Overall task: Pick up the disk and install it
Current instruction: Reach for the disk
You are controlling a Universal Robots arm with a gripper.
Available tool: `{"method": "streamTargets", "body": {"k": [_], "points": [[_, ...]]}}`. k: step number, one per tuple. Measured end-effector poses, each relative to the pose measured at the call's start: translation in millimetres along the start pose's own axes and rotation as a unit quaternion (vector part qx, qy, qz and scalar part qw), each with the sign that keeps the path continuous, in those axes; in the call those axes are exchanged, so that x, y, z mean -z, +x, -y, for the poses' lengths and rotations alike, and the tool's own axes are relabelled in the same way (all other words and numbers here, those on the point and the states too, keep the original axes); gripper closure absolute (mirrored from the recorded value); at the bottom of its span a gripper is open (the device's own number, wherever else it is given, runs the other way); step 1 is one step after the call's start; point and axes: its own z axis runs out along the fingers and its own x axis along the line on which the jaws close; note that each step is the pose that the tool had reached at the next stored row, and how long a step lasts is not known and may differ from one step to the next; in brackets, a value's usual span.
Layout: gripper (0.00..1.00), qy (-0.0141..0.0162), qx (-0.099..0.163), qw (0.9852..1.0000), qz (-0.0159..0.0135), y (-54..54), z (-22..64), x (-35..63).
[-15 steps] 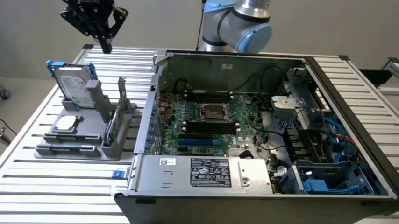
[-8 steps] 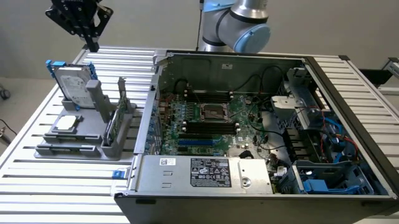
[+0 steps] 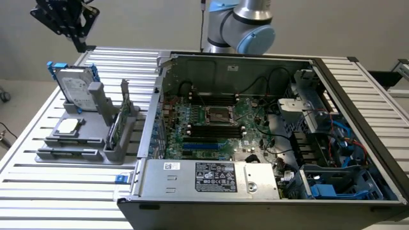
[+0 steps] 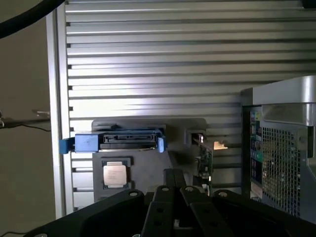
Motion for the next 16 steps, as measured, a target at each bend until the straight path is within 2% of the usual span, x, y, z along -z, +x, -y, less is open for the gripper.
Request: {"method": "streamTargets", "body": {"k": [14,16], "points": [[0.89,0.0060,0.000,1.0000,-0.0063,59.6,-19.6,-8.1],[0.89,0.0061,0.000,1.0000,-0.0066,62.5,-20.4,-8.4]]}}
